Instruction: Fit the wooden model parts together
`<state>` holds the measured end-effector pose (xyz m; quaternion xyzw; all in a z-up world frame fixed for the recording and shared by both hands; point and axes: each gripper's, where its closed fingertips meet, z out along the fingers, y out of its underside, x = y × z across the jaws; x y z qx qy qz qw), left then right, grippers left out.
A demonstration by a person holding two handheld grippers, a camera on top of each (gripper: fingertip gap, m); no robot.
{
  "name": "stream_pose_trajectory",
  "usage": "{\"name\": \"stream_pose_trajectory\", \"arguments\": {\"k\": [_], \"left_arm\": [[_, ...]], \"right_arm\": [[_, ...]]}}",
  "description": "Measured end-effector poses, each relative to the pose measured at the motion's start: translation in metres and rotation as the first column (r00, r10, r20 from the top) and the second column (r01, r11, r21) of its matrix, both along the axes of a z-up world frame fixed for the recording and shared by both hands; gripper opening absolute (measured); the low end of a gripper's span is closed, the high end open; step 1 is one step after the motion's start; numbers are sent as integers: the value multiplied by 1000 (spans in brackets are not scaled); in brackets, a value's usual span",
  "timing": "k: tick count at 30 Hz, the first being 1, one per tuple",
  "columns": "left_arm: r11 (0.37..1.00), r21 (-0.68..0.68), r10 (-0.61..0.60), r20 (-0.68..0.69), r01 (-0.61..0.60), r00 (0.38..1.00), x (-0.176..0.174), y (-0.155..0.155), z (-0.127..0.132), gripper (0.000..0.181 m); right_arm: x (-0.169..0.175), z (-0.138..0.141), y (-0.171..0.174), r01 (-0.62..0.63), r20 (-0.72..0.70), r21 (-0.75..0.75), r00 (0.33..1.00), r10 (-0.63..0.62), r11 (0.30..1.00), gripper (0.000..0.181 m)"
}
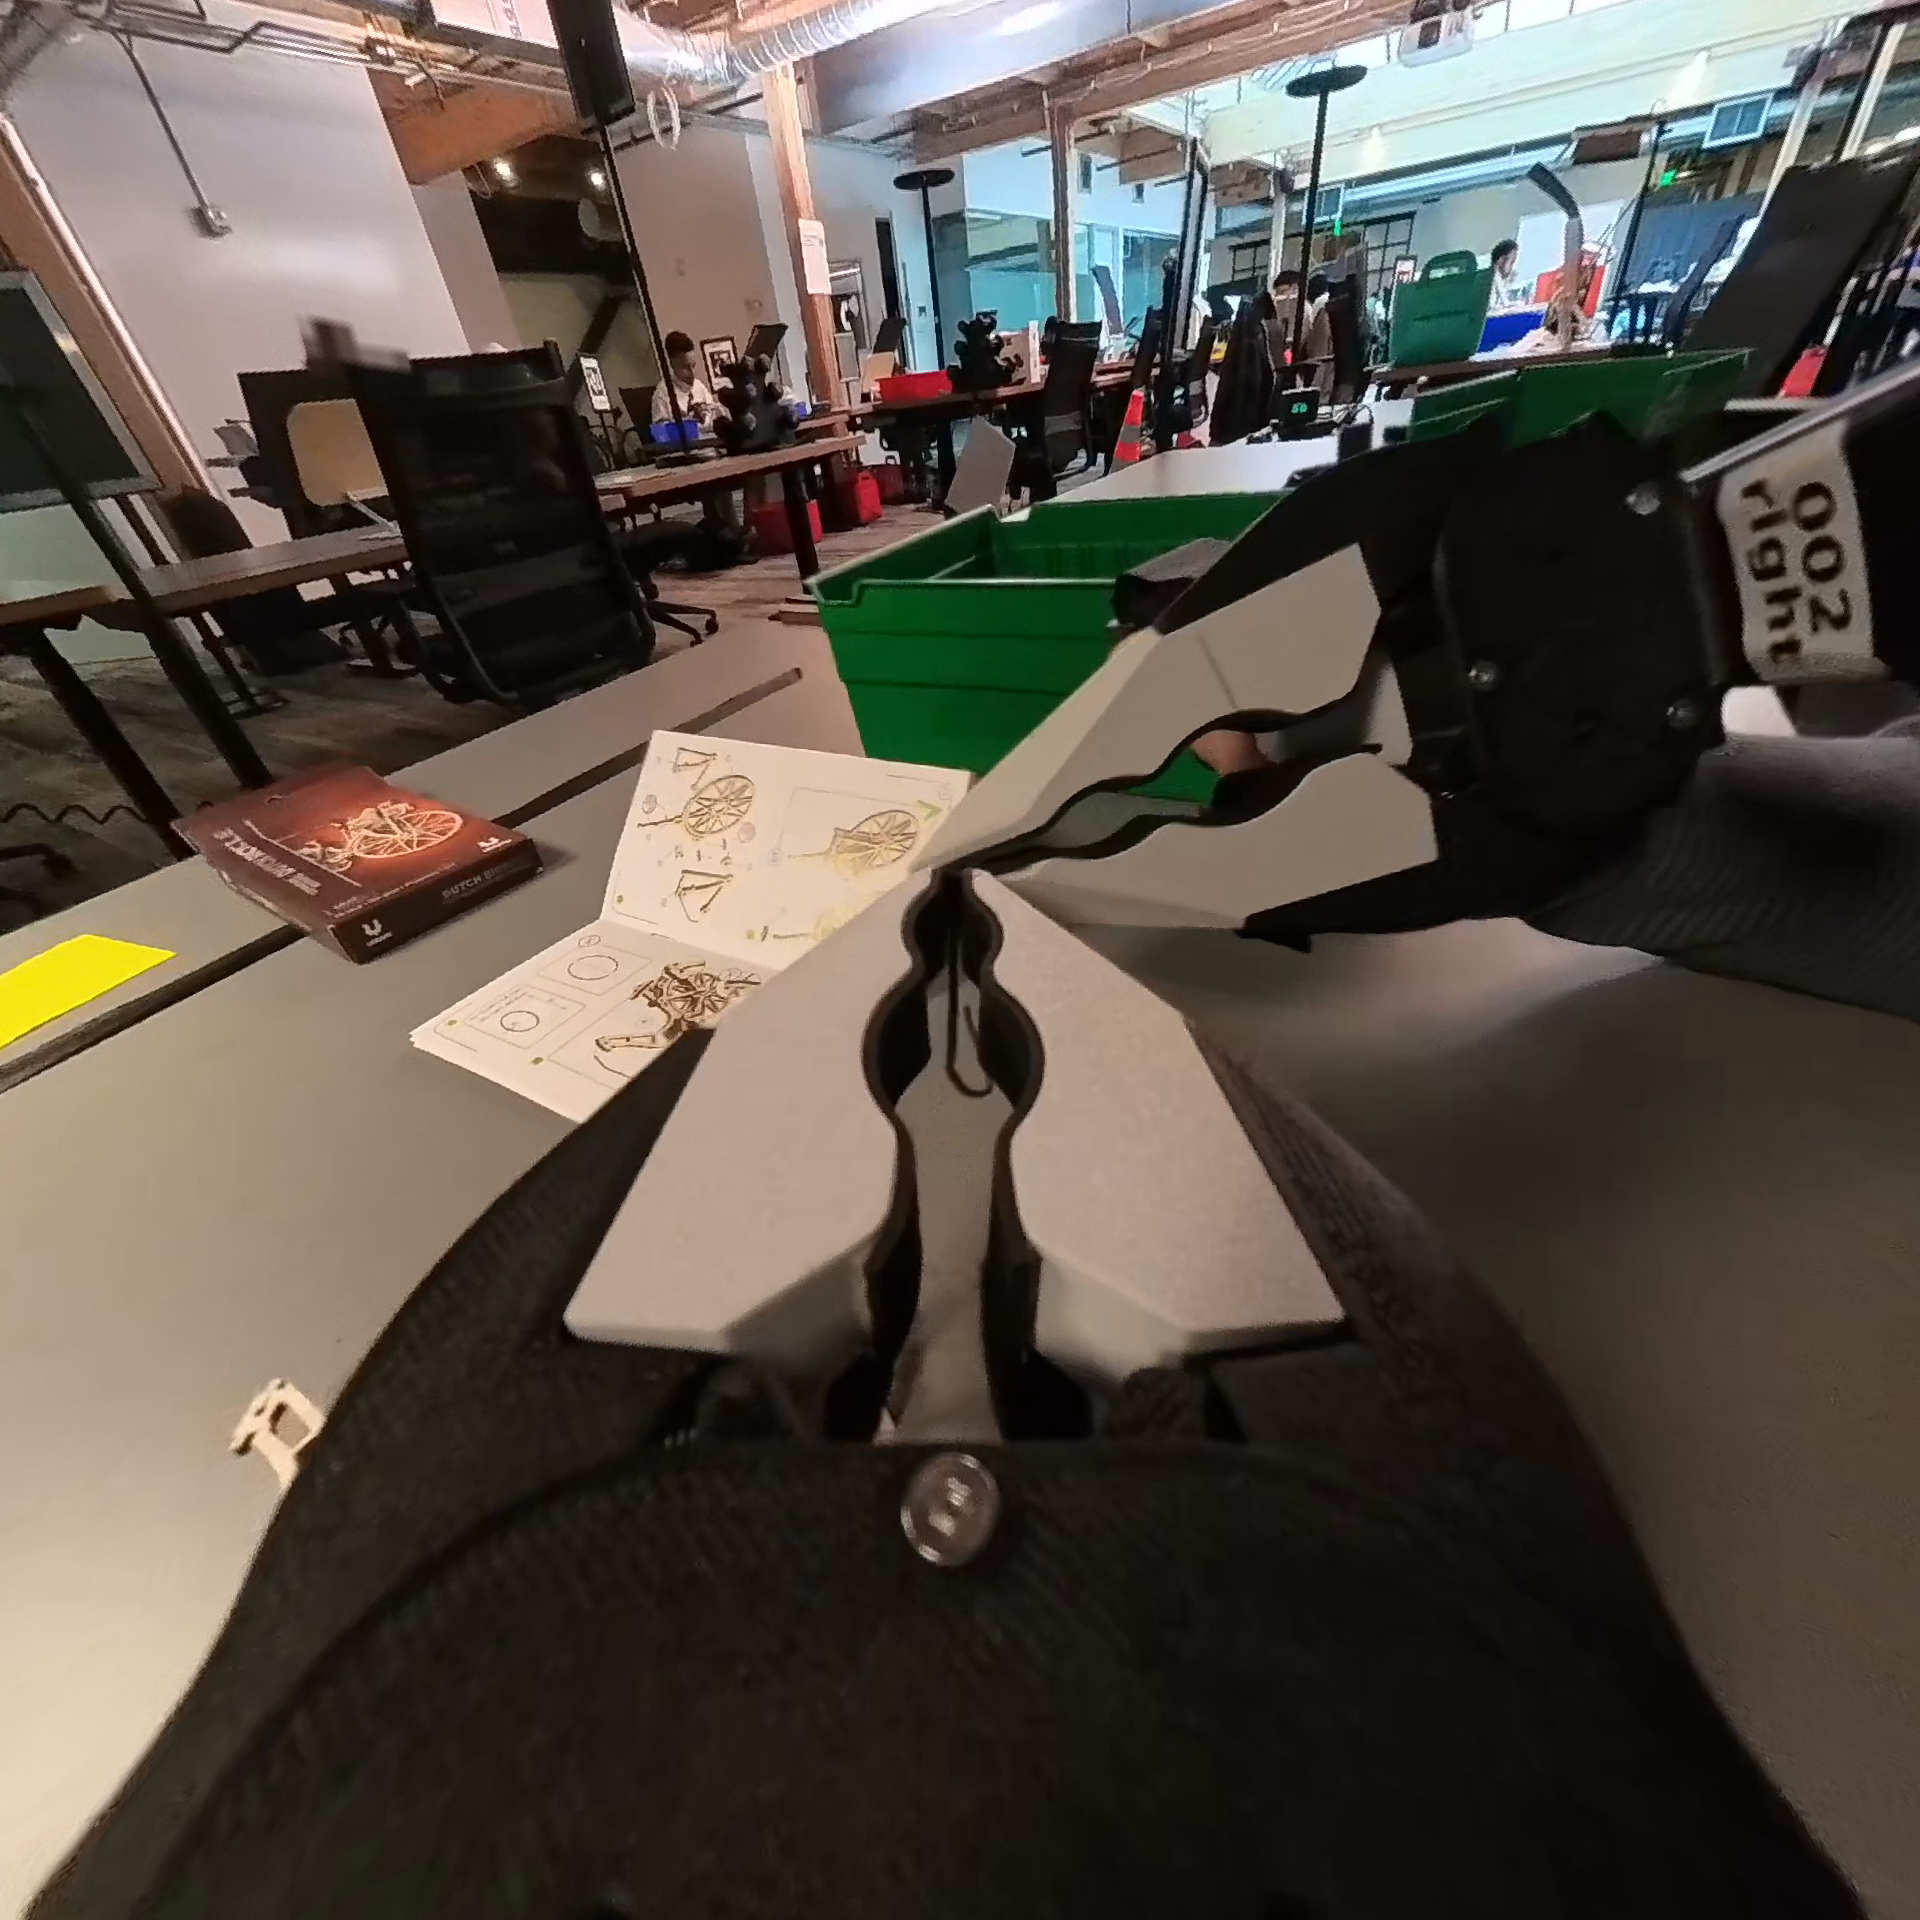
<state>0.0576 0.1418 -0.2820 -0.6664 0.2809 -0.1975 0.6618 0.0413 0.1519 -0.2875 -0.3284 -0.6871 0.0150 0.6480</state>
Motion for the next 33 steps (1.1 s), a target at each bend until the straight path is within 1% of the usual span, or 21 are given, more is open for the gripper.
{"name": "stream_pose_trajectory", "arguments": {"k": [1,3,5,6,7,9,12,13,14,15,16,20,23,25,27,29,32,33], "left_arm": [[1000,3,8,7,-8,1000,-3,1,2,0],[999,20,30,22,-30,999,-10,2,7,0],[998,40,47,46,-48,998,-16,1,13,0],[997,48,54,60,-57,997,-19,1,16,0],[997,52,58,71,-61,996,-21,1,17,0],[997,59,49,75,-54,996,-22,-1,18,0],[997,66,37,59,-41,998,-20,-4,18,0],[997,72,35,49,-39,998,-20,-5,18,0],[996,77,33,38,-35,999,-19,-6,17,0],[996,80,29,26,-31,999,-18,-7,16,0],[997,79,25,15,-26,1000,-16,-7,15,0],[997,70,13,3,-13,1000,-13,-8,11,0],[998,57,4,7,-5,1000,-12,-8,9,0],[999,49,1,11,-1,1000,-12,-8,8,0],[999,45,2,15,-2,1000,-13,-8,8,0],[999,42,6,17,-7,1000,-14,-7,7,0],[999,32,8,29,-9,1000,-16,-5,6,0],[999,31,9,33,-10,999,-17,-5,6,0]], "right_arm": [[2,0,2,-4,1,-36,1000,4,999,3],[11,-3,8,-20,23,-151,999,24,988,18],[24,-8,16,-19,37,-314,999,32,949,19],[31,-12,17,-23,46,-401,998,45,916,19],[37,-18,14,-41,60,-492,995,80,870,19],[47,-34,2,-67,102,-652,979,175,755,19],[58,-63,-10,26,207,-811,947,246,585,15],[57,-69,-13,55,225,-837,942,251,544,15],[55,-73,-16,77,244,-851,934,262,519,14],[53,-77,-19,96,269,-853,923,274,514,14],[51,-80,-20,118,300,-844,912,279,523,13],[50,-92,-19,226,448,-779,853,267,585,11],[52,-99,-18,282,515,-759,812,275,587,11],[51,-99,-18,303,528,-761,803,276,574,12],[51,-99,-19,330,558,-739,789,258,587,9],[51,-99,-21,339,574,-721,781,247,605,1],[48,-99,-18,345,553,-726,807,206,595,0],[48,-99,-15,340,542,-722,820,186,603,0]]}}
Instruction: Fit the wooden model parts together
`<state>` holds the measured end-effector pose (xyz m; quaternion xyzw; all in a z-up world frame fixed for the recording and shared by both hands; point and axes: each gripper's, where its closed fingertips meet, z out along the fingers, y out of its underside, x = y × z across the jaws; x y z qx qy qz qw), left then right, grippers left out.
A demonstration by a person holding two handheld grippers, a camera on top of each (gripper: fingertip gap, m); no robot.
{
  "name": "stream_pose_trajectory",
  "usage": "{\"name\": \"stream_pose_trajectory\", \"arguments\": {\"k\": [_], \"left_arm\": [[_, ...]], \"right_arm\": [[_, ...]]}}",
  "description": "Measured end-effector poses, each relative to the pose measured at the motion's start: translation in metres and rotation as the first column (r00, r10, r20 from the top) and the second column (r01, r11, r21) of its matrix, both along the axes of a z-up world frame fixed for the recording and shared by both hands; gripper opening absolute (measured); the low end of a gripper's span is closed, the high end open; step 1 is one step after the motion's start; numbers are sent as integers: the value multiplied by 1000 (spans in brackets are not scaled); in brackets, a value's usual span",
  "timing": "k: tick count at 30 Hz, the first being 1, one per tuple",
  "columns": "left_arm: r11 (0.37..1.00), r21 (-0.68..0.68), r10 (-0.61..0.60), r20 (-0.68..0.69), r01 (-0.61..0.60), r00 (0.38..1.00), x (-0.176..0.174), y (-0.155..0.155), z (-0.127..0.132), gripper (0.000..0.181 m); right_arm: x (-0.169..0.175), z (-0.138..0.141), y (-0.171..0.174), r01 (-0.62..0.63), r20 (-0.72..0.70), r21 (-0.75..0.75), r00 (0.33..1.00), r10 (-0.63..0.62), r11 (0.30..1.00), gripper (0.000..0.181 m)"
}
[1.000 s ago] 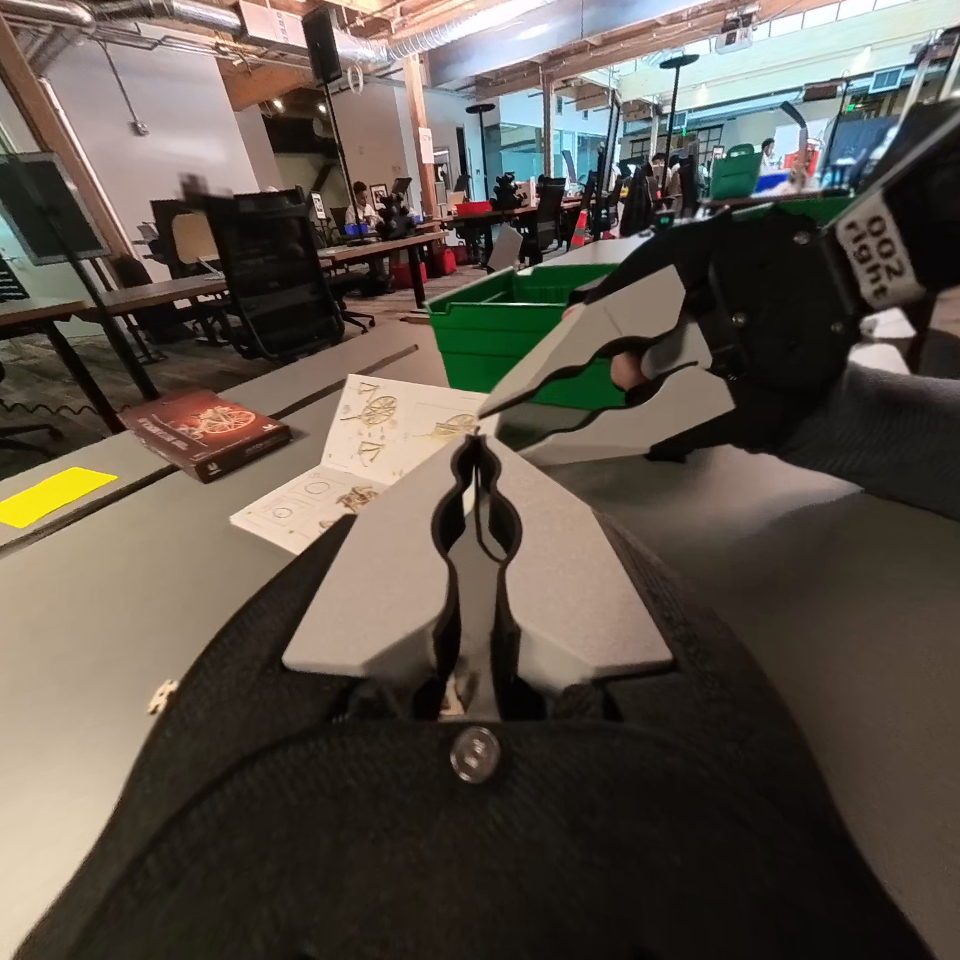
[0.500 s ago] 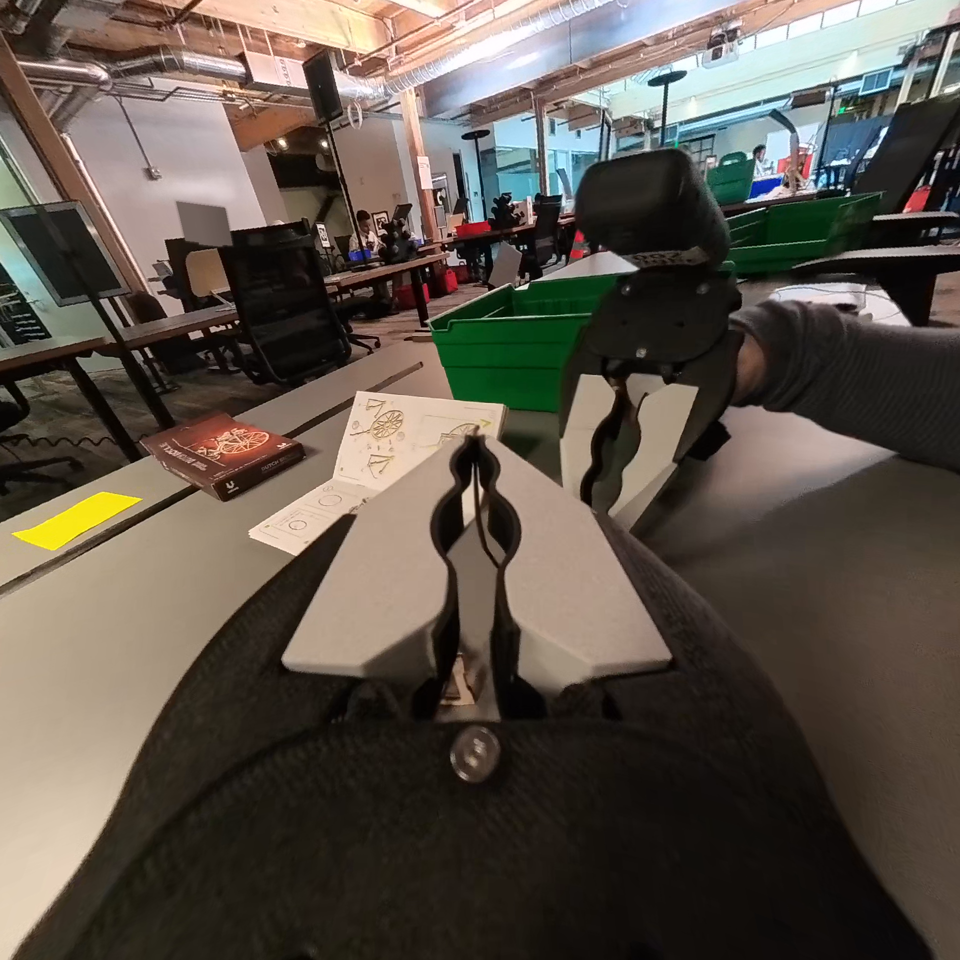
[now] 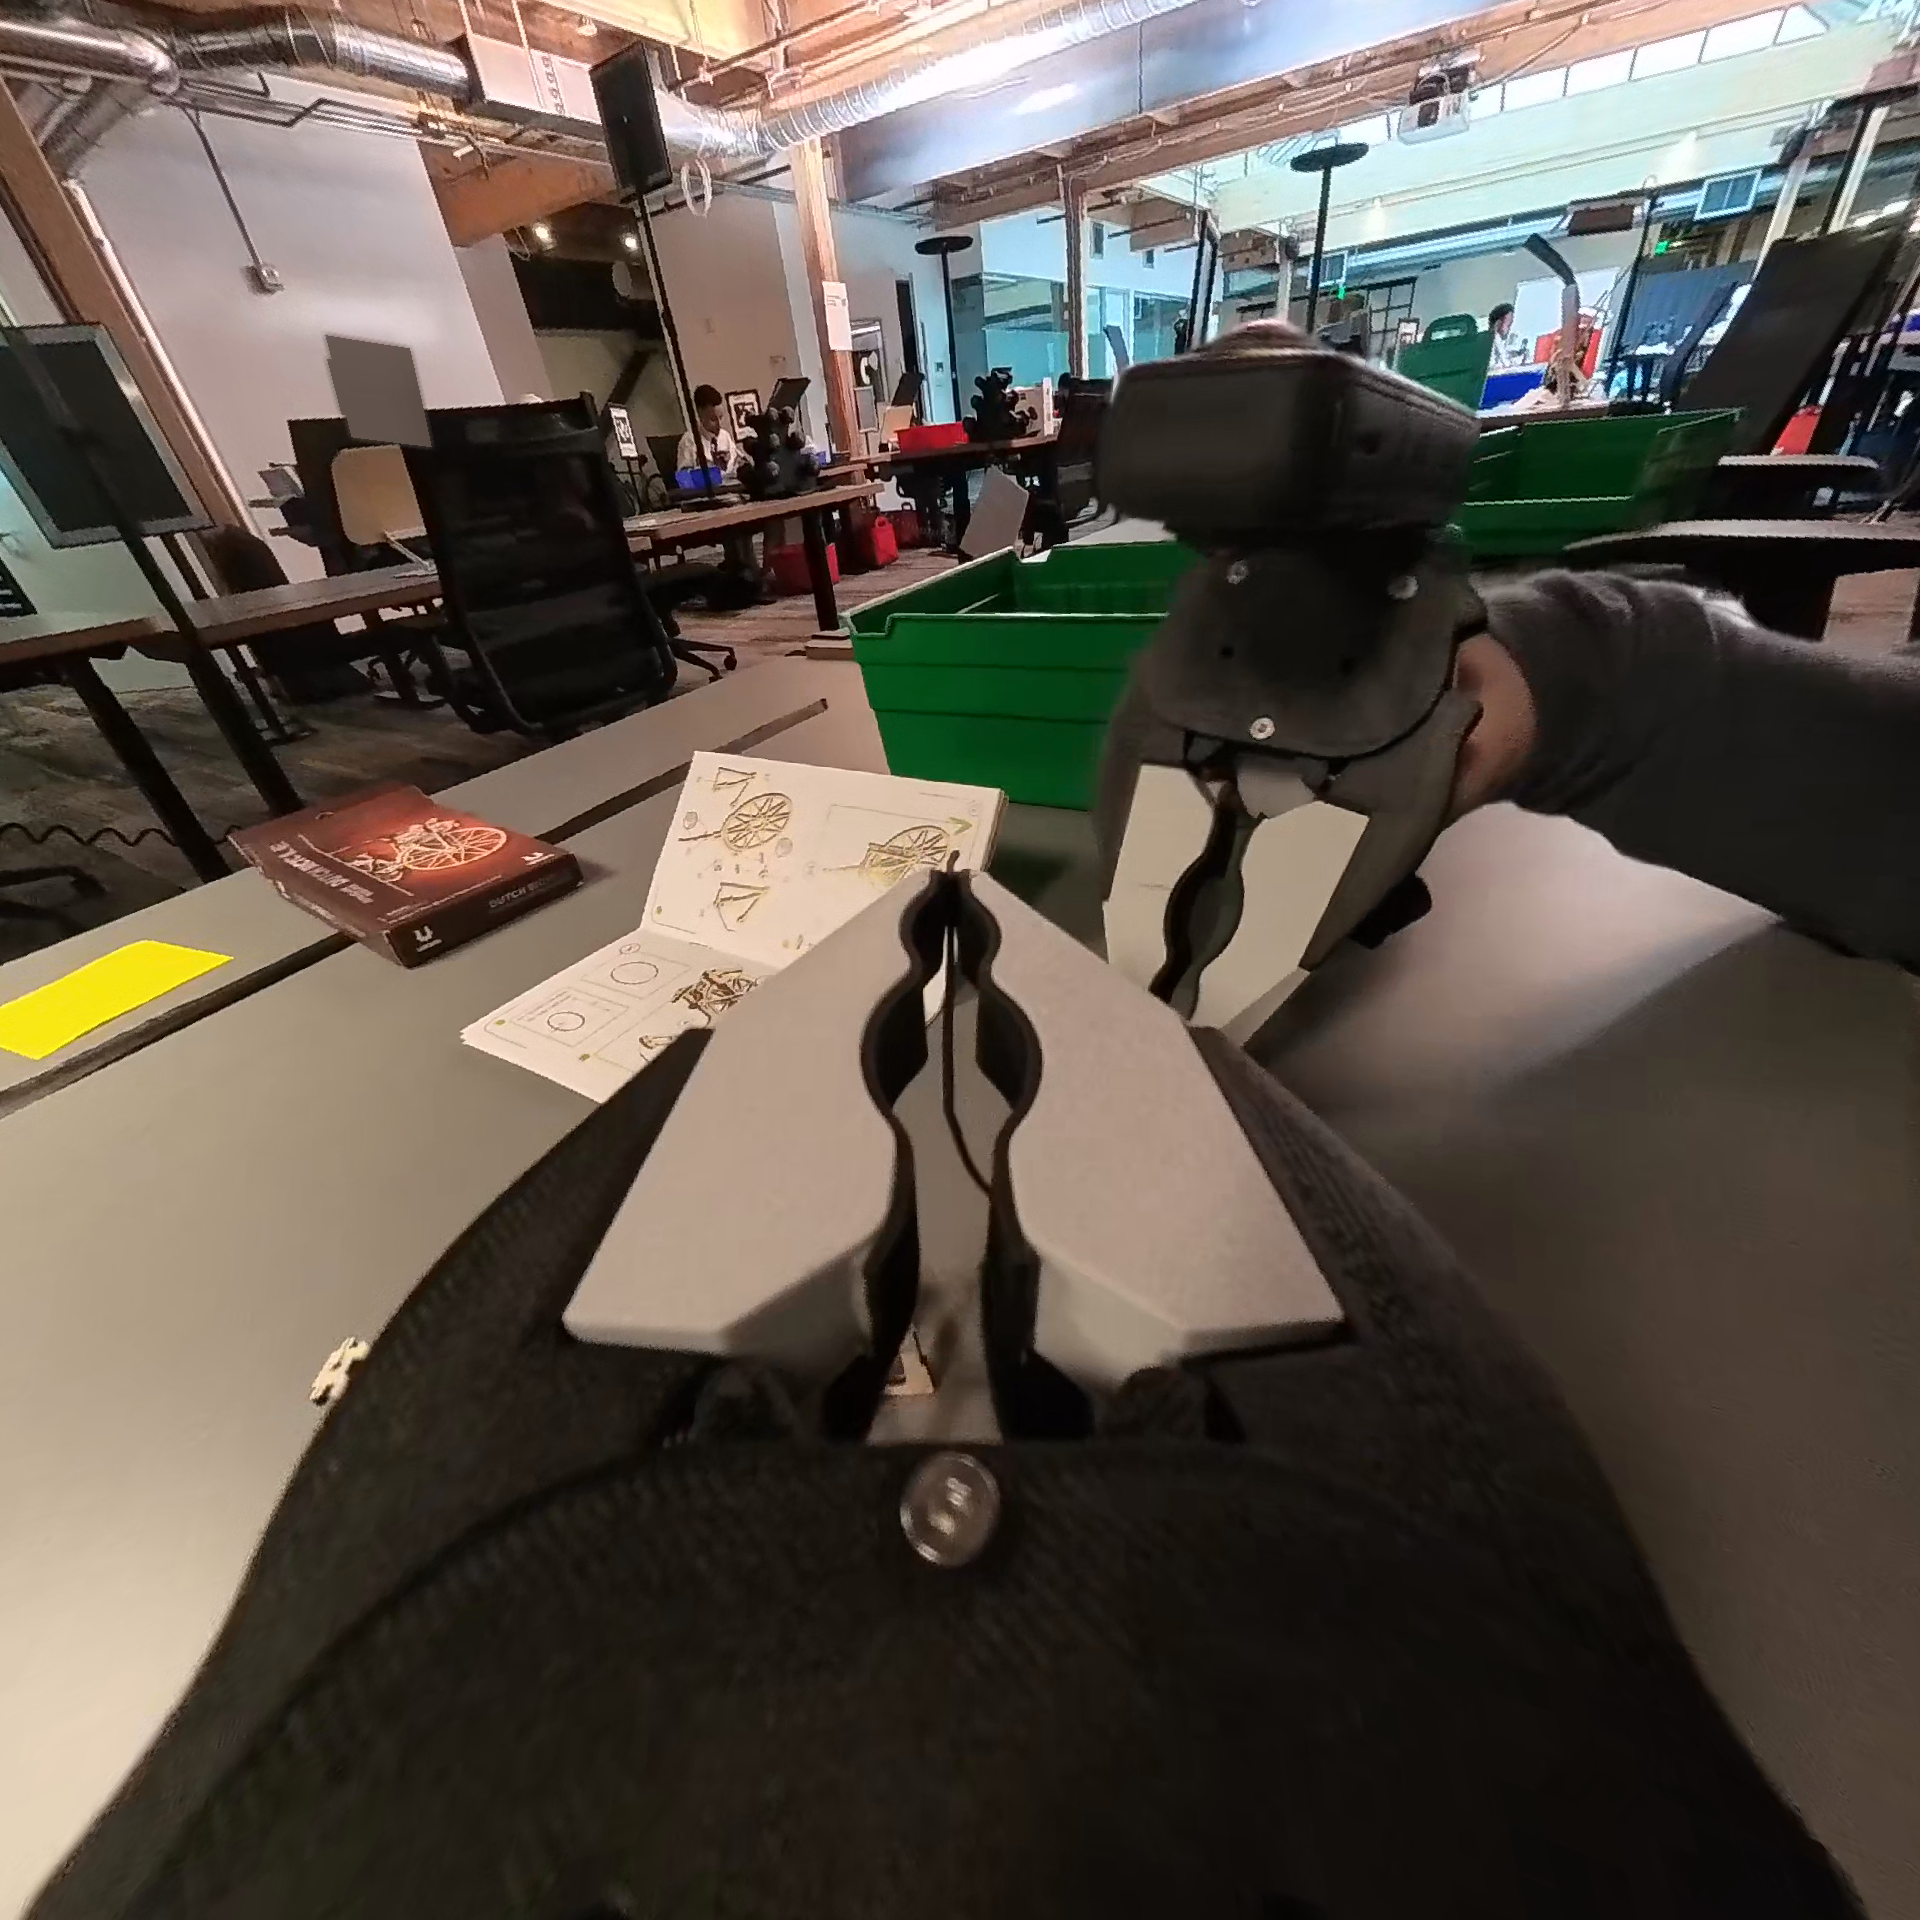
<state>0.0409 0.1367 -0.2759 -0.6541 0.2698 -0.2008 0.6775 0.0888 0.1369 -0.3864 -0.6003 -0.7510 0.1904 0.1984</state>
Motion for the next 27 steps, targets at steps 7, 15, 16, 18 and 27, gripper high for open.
{"name": "stream_pose_trajectory", "arguments": {"k": [7,15,16,18,27], "left_arm": [[1000,-7,24,10,-24,1000,-6,3,-1,0],[998,-55,10,-10,-10,1000,0,4,-11,0],[998,-54,9,-14,-9,1000,1,4,-12,0],[999,-50,4,-21,-5,1000,2,3,-12,0],[998,-63,-18,-30,16,999,7,2,-16,0]], "right_arm": [[-1,25,27,104,-167,196,983,-71,975,0],[-1,62,52,211,-304,443,950,-75,871,0],[-1,65,53,217,-315,464,947,-69,859,0],[-2,69,54,226,-336,484,940,-58,845,0],[-1,66,54,221,-332,492,942,-54,842,0]]}}
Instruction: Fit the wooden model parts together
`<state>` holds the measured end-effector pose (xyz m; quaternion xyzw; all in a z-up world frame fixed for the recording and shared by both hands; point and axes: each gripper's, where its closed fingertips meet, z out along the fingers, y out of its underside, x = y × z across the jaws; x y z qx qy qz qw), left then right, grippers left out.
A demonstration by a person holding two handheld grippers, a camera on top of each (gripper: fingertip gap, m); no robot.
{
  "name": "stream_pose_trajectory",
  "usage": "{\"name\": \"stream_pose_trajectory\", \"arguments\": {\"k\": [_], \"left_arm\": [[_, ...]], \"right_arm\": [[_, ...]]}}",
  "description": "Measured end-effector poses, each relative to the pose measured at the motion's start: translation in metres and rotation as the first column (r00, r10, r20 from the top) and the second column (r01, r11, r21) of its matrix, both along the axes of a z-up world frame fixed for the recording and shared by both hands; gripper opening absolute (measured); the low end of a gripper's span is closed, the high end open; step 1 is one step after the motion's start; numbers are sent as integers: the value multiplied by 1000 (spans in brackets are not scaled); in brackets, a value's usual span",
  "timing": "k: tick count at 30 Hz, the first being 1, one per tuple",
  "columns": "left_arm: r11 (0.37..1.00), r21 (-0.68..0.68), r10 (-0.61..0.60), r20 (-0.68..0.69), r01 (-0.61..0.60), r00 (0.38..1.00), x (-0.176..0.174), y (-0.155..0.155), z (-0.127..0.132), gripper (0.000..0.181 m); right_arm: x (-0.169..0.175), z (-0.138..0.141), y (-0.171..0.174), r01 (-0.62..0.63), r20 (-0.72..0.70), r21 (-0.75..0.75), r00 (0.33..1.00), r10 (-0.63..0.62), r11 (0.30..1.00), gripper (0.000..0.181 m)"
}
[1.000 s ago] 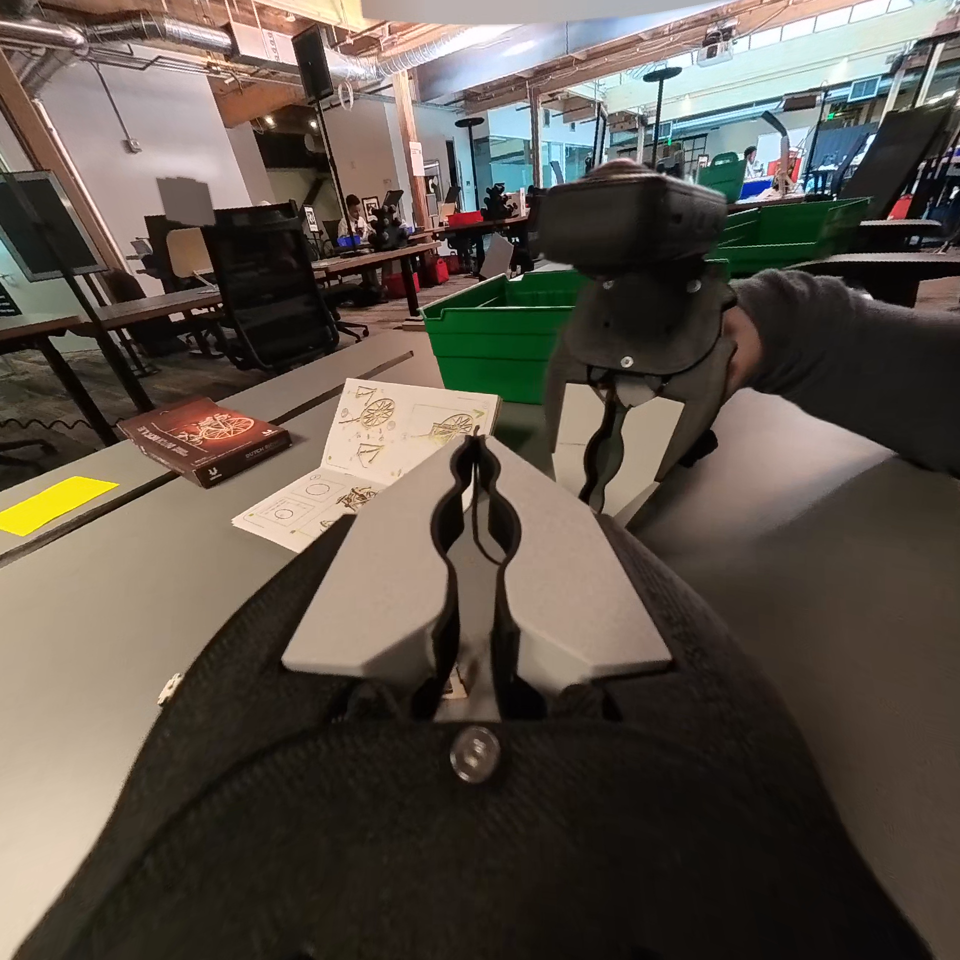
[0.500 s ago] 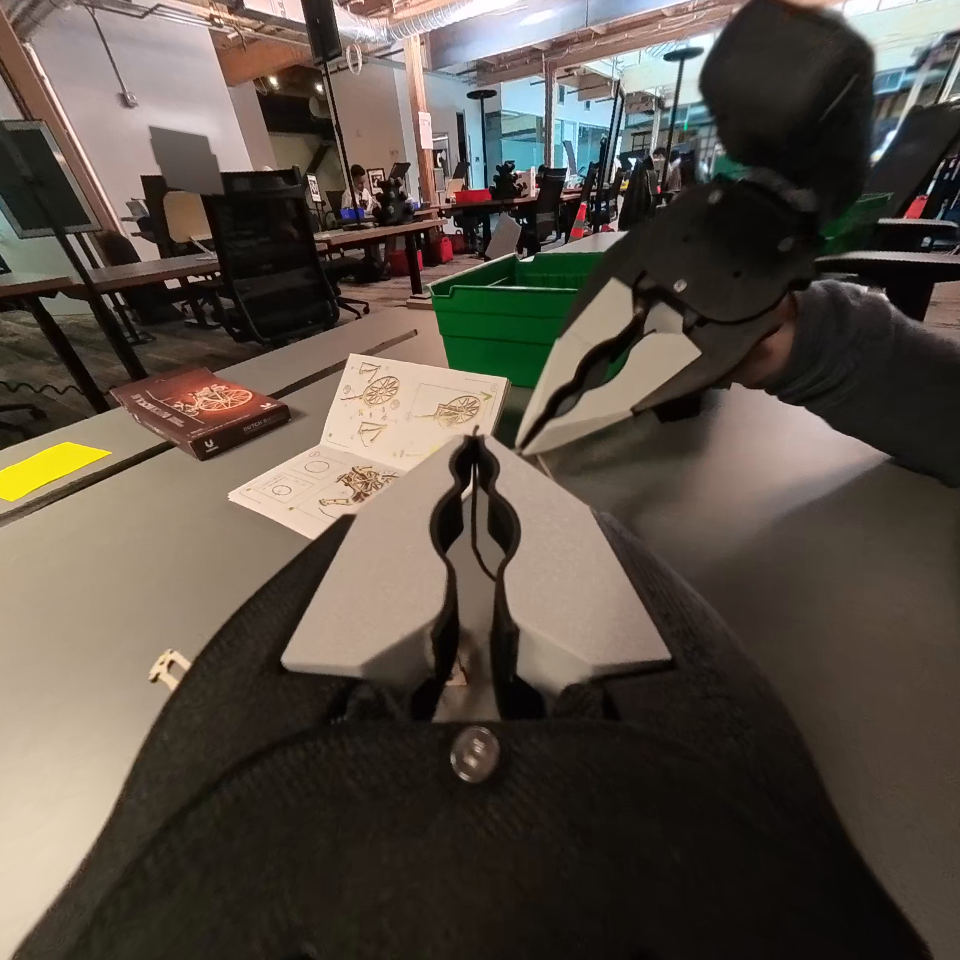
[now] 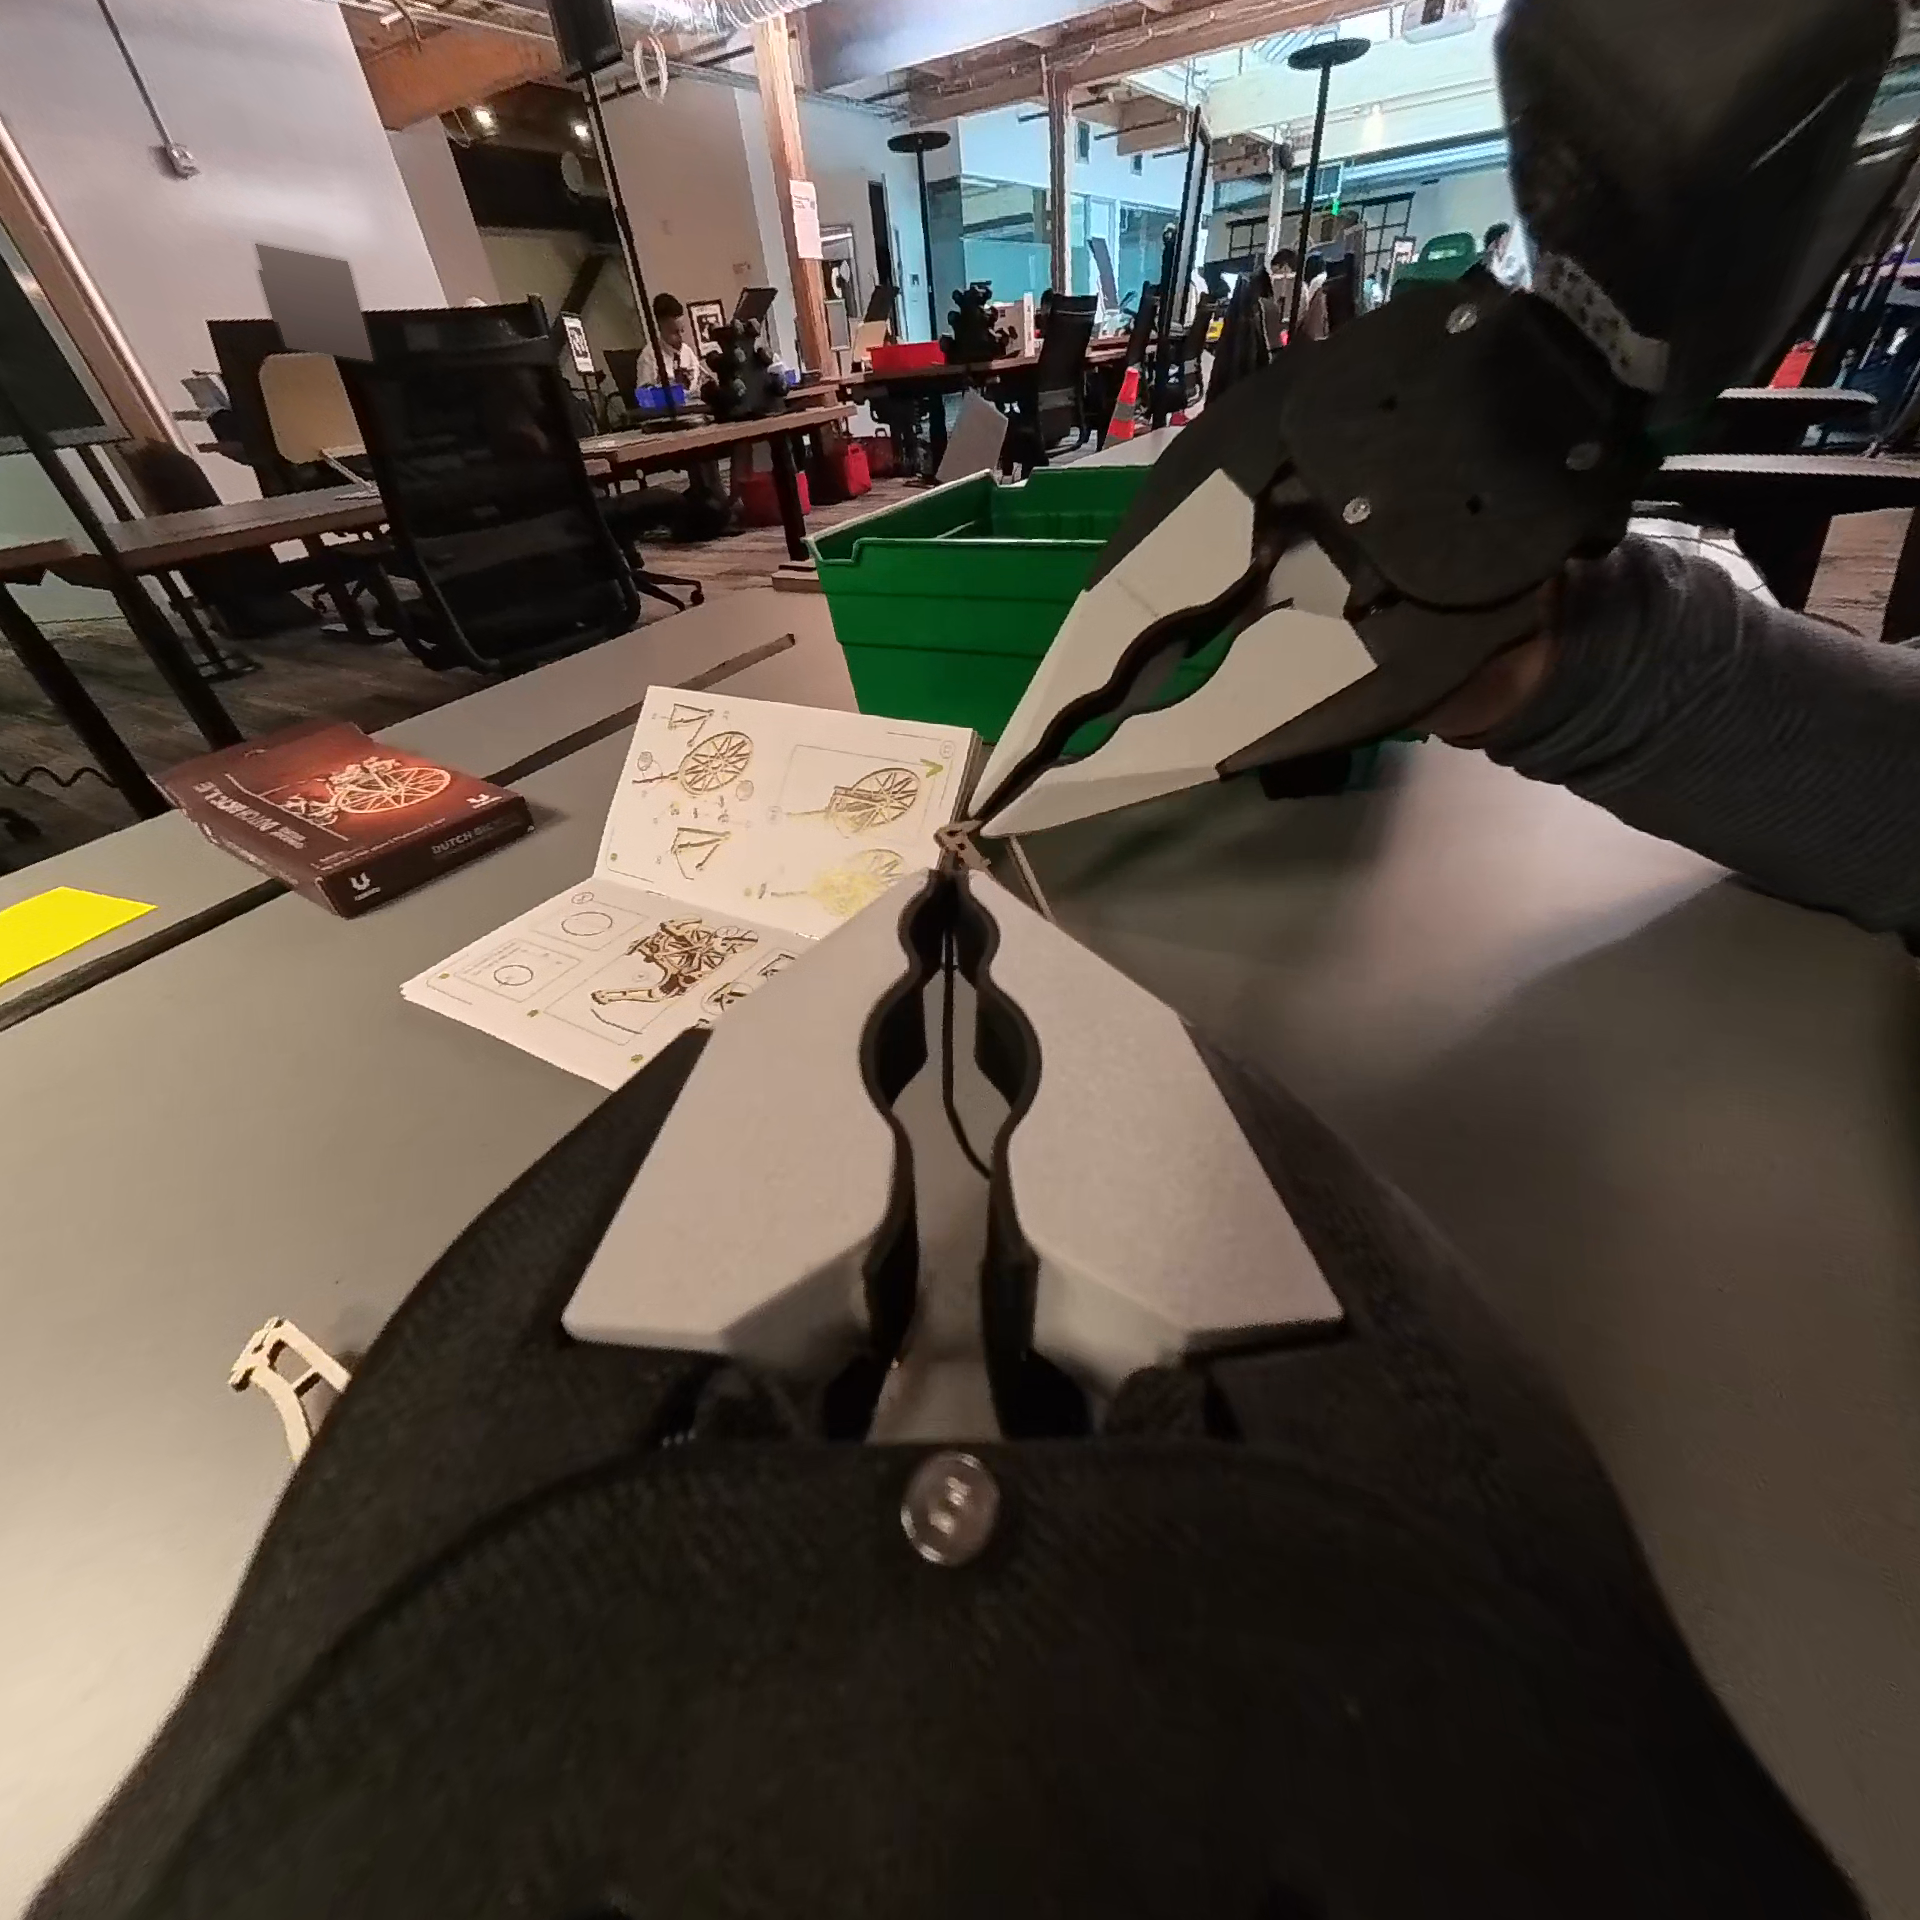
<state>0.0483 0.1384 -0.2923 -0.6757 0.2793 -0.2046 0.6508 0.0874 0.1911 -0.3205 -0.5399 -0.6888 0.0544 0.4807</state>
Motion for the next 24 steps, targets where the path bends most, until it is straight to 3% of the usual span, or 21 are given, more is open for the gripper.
{"name": "stream_pose_trajectory", "arguments": {"k": [24], "left_arm": [[1000,6,-16,-26,16,1000,4,-3,-2,0]], "right_arm": [[1,-1,9,50,-68,-86,996,-56,995,0]]}}
